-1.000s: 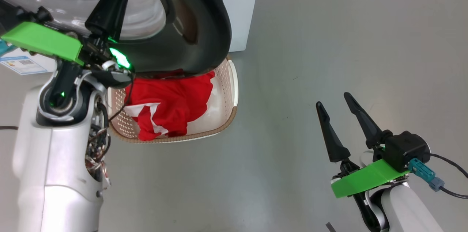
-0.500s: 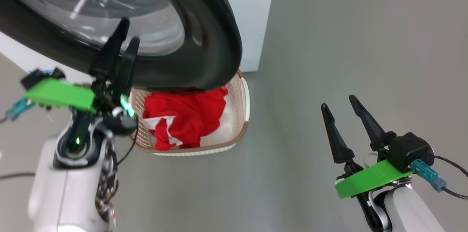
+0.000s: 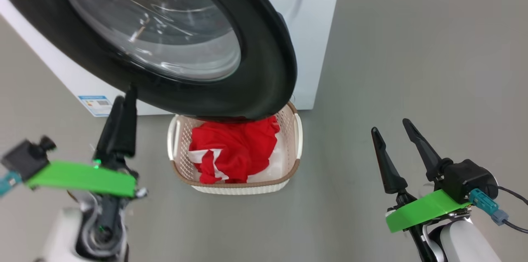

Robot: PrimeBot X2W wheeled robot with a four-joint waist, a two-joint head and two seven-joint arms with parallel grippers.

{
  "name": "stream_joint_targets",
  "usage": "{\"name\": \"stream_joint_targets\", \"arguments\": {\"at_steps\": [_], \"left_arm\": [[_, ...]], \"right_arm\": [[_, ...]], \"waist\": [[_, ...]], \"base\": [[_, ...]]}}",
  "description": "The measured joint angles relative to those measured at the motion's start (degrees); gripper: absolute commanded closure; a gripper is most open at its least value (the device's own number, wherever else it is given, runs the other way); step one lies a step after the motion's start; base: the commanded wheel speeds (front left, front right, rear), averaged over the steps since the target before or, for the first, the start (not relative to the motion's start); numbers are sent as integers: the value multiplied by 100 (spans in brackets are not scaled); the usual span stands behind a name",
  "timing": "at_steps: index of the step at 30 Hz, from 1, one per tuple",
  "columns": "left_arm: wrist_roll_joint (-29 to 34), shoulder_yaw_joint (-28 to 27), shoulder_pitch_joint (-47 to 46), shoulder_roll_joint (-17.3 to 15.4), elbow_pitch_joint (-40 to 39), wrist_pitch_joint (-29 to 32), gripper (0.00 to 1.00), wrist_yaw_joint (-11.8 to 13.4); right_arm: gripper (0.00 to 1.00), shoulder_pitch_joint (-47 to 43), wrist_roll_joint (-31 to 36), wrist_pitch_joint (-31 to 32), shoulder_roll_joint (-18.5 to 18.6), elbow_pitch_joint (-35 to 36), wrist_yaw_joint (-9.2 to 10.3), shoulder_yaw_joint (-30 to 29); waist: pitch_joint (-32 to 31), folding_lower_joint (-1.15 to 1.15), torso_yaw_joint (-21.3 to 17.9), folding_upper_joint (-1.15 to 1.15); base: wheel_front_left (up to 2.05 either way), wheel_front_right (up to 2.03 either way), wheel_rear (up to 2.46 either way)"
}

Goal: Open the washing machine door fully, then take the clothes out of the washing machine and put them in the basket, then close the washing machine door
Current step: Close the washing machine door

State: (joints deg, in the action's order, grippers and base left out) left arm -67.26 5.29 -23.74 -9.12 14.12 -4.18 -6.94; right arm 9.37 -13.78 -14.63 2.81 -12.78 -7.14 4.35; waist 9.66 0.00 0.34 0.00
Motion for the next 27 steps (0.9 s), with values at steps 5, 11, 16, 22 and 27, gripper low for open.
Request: {"name": "stream_joint_targets", "arguments": {"at_steps": [5,11,16,22,27], "left_arm": [[1159,305,401,-146,-234,-769,0,-1],[2704,281,781,-199,-475,-1023,0,474],[3631,82,1224,-89,-704,-1029,0,591],[4404,-105,1720,-2,-829,-1029,0,588],[4807,-268,2051,93,-839,-1029,0,566]], "right_arm": [[0,-1,90,0,-2,90,0,-126],[0,-61,305,0,-2,237,0,-303],[0,-243,379,0,-7,353,-1,-407],[0,-506,387,0,-13,528,0,-559],[0,-763,379,0,-19,649,-1,-672]], "waist": [[-143,0,115,0],[-286,0,158,0],[-416,0,115,0],[-618,0,53,0],[-795,0,22,0]], "base": [[0,0,0],[0,0,0],[0,0,0],[0,0,0],[0,0,0]]}}
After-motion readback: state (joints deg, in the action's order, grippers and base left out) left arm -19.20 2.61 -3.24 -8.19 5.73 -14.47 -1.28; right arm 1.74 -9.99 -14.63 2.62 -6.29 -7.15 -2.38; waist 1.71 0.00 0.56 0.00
